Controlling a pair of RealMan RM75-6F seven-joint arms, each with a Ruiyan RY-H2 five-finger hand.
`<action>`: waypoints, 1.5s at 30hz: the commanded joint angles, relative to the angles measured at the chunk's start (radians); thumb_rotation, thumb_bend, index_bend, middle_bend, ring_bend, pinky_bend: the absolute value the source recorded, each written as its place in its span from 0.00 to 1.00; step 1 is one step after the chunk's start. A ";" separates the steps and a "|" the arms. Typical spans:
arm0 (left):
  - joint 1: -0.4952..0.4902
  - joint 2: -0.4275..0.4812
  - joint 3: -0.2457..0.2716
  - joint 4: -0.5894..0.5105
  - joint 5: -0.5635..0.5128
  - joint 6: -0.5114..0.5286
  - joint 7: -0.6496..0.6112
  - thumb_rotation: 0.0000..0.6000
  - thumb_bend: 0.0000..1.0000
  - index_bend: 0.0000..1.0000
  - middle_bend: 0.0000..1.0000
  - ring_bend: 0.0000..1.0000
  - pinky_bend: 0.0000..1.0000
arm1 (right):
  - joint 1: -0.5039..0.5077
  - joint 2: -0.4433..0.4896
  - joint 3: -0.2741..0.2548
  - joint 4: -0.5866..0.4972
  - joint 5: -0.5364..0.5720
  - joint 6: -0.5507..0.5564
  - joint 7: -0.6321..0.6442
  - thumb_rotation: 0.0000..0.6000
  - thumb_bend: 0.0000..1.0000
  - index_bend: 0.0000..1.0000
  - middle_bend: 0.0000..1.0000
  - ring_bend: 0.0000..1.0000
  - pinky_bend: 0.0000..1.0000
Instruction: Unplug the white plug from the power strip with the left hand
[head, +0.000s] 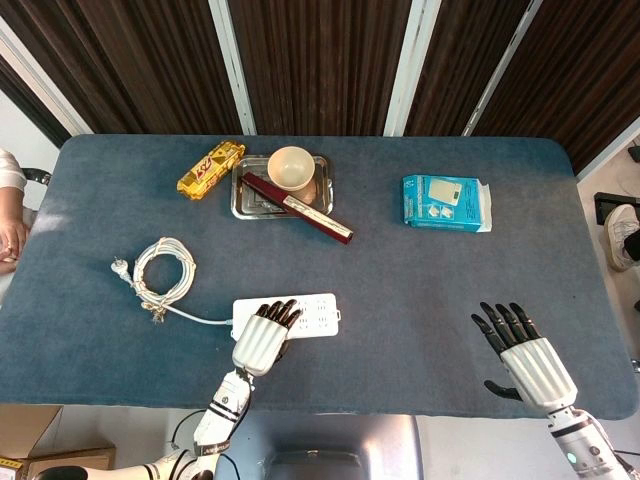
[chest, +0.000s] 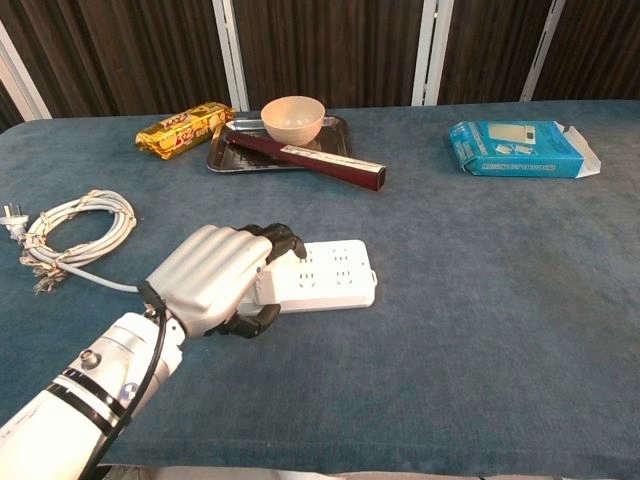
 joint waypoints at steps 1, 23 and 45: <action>0.002 0.000 0.006 -0.001 0.002 0.007 -0.012 1.00 0.51 0.31 0.33 0.27 0.40 | 0.057 -0.027 0.015 -0.008 -0.005 -0.080 -0.047 1.00 0.22 0.00 0.00 0.00 0.00; 0.020 0.006 0.056 0.004 0.051 0.071 -0.076 1.00 0.54 0.33 0.35 0.28 0.42 | 0.352 -0.370 0.096 0.093 0.077 -0.454 -0.226 1.00 0.72 0.00 0.03 0.00 0.00; 0.037 -0.012 0.081 0.022 0.075 0.093 -0.090 1.00 0.55 0.33 0.36 0.29 0.43 | 0.460 -0.516 0.110 0.119 0.303 -0.594 -0.350 1.00 0.75 0.08 0.06 0.00 0.00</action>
